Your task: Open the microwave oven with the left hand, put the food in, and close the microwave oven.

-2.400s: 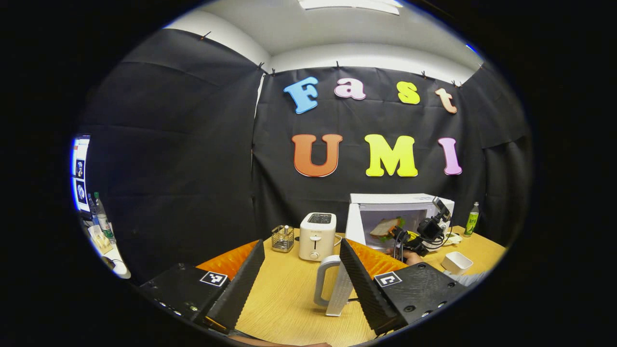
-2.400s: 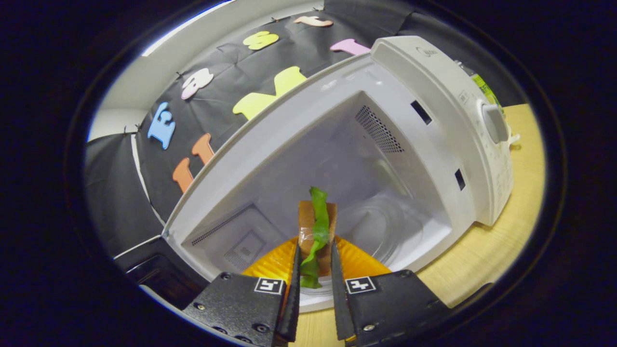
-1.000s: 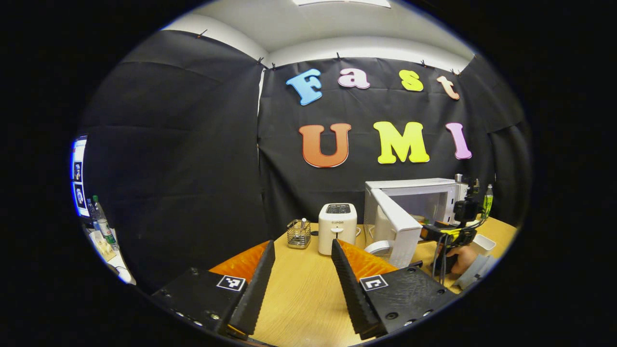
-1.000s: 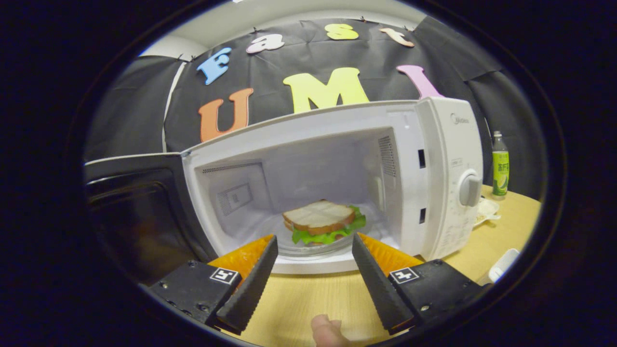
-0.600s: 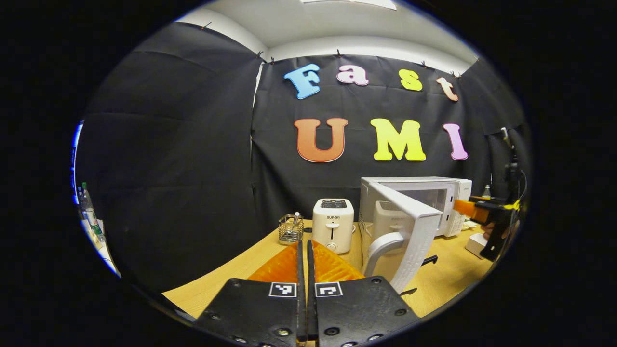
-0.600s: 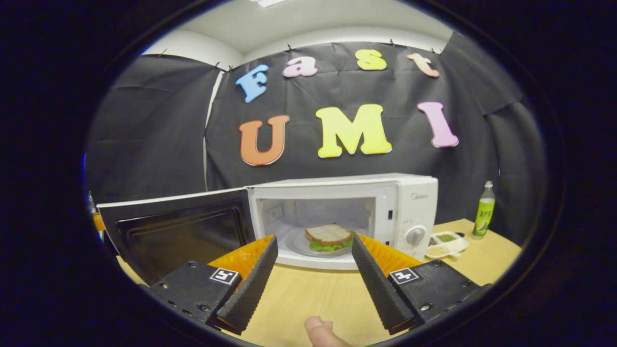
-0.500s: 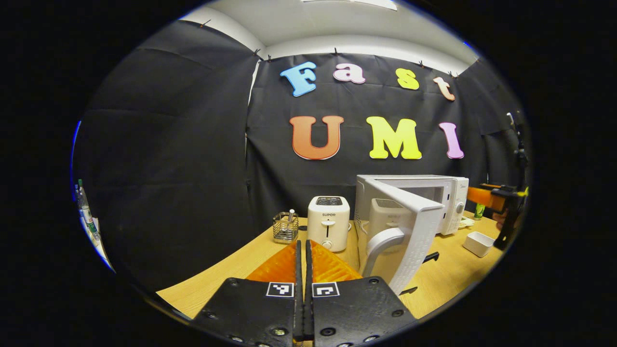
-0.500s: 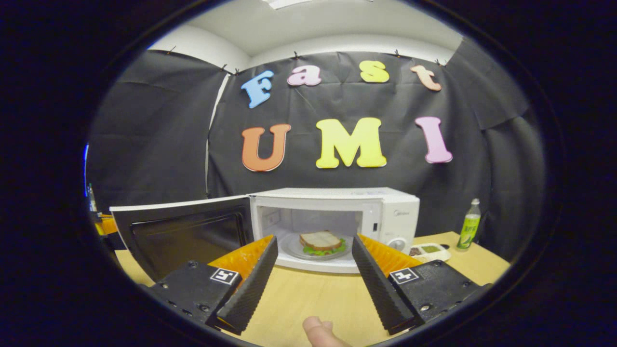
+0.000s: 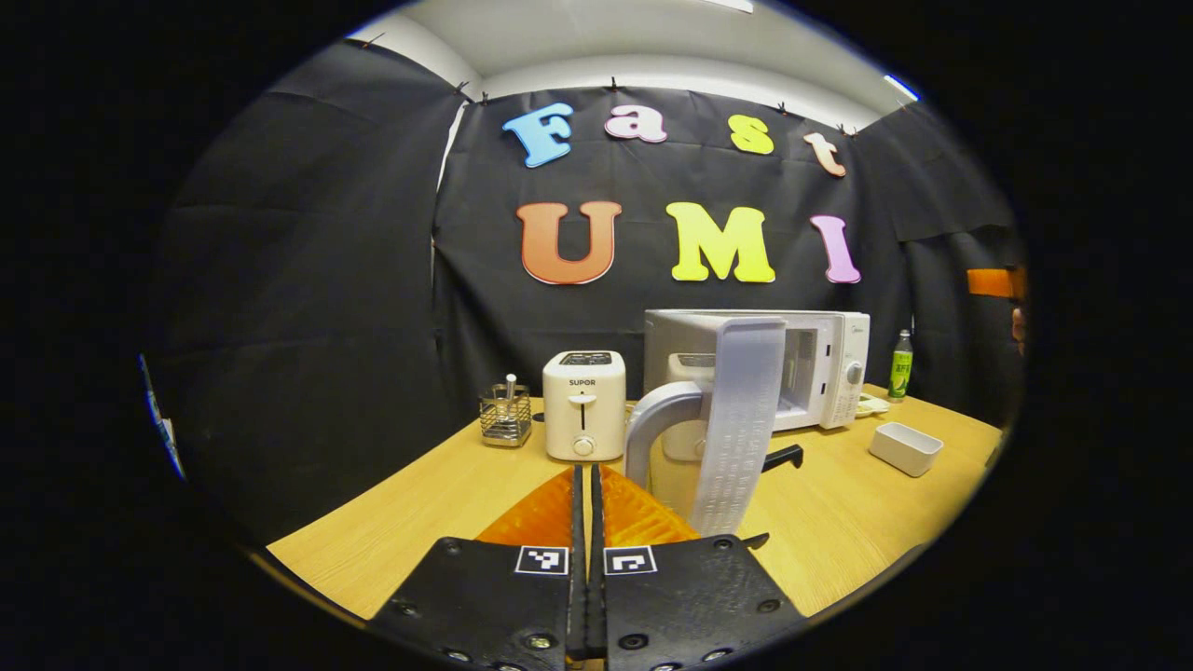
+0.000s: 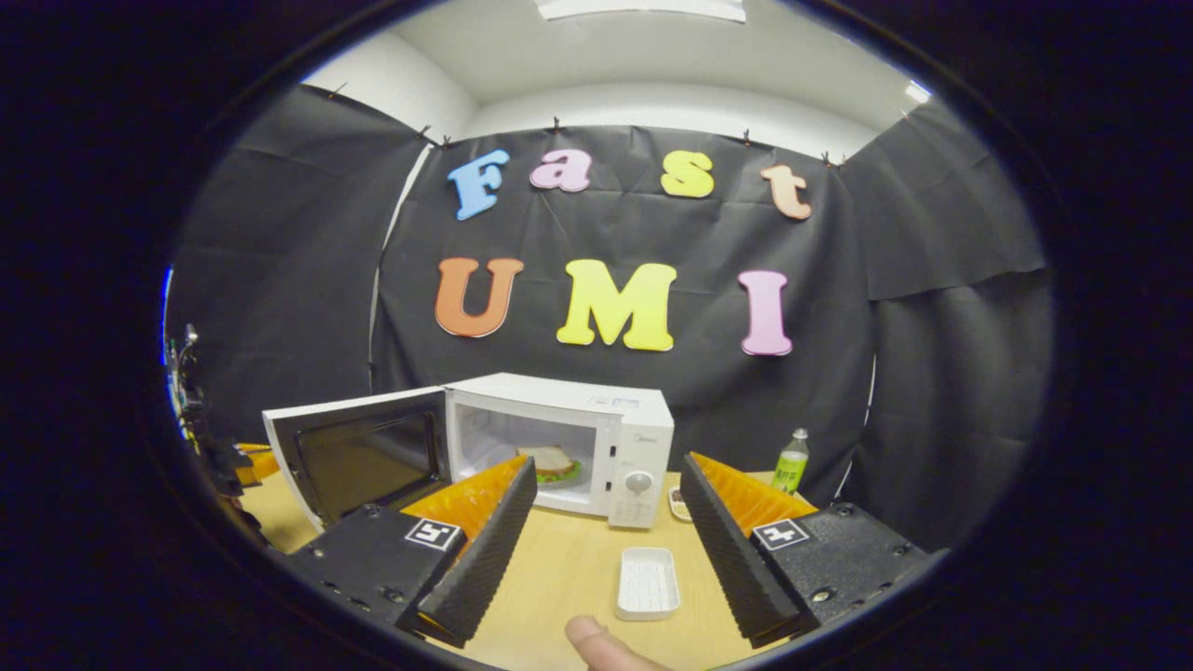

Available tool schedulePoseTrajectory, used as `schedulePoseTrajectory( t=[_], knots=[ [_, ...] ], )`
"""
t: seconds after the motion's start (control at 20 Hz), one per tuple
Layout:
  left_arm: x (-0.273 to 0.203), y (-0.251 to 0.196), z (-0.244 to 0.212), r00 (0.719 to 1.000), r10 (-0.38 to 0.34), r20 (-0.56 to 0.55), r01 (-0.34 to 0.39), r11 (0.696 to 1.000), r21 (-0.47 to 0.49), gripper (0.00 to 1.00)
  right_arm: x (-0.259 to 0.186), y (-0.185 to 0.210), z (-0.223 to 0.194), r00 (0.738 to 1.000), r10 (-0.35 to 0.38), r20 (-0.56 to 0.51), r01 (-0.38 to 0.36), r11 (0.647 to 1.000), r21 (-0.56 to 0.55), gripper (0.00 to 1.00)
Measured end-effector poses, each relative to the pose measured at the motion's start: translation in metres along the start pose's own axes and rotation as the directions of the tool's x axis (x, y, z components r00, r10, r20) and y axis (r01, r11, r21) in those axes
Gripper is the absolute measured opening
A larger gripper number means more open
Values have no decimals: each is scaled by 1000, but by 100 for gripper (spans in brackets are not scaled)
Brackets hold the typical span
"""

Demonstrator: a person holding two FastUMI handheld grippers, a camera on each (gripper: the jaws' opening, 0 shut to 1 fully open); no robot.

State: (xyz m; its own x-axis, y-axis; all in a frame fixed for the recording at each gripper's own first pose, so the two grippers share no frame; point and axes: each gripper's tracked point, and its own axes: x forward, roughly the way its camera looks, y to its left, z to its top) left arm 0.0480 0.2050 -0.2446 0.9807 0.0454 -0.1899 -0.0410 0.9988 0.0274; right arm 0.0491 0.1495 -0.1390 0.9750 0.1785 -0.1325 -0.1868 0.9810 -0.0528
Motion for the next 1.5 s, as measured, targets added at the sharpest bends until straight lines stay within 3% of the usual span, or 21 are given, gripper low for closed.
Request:
schedulePoseTrajectory(
  t=[0.2,0.45,0.55,0.6,0.65,0.75,0.8,0.85,0.9,1.15,1.3,1.5],
  knots=[
    [-10,-35,1,998,-59,3,59,996,-72,0,-14,-21,-2,999,25,-36,-22,996,86,99],
    [-10,-85,3,991,-131,14,131,986,-105,0,-29,-43,-3,1000,15,-13,-14,997,78,99],
    [-3,-103,2,988,-154,6,154,984,-84,0,-35,-46,-4,1000,26,-2,-25,997,73,99],
    [0,-111,0,986,-165,-2,164,984,-72,0,-35,-48,-6,1000,29,0,-29,997,66,92],
    [3,-118,1,985,-171,1,170,984,-60,0,-36,-52,-6,1000,29,4,-29,998,57,99],
    [11,-136,2,981,-195,9,195,980,-50,0,-38,-61,-8,1000,19,10,-19,998,54,99],
    [15,-147,4,977,-214,14,215,975,-51,0,-39,-65,-10,1000,16,14,-17,998,60,92],
    [20,-157,5,972,-235,23,236,970,-52,0,-39,-67,-10,999,20,26,-22,997,70,92],
    [26,-168,8,966,-257,33,259,965,-47,0,-38,-68,-8,999,28,44,-31,996,84,99],
    [64,-218,15,939,-339,54,340,940,-15,0,-25,-82,18,988,10,152,-16,999,44,99],
    [85,-247,12,931,-360,53,360,933,8,0,-13,-90,9,986,-10,164,4,999,35,98],
    [112,-273,19,946,-318,66,320,947,-19,0,12,-85,-12,990,58,128,-66,996,61,98]
  ],
)
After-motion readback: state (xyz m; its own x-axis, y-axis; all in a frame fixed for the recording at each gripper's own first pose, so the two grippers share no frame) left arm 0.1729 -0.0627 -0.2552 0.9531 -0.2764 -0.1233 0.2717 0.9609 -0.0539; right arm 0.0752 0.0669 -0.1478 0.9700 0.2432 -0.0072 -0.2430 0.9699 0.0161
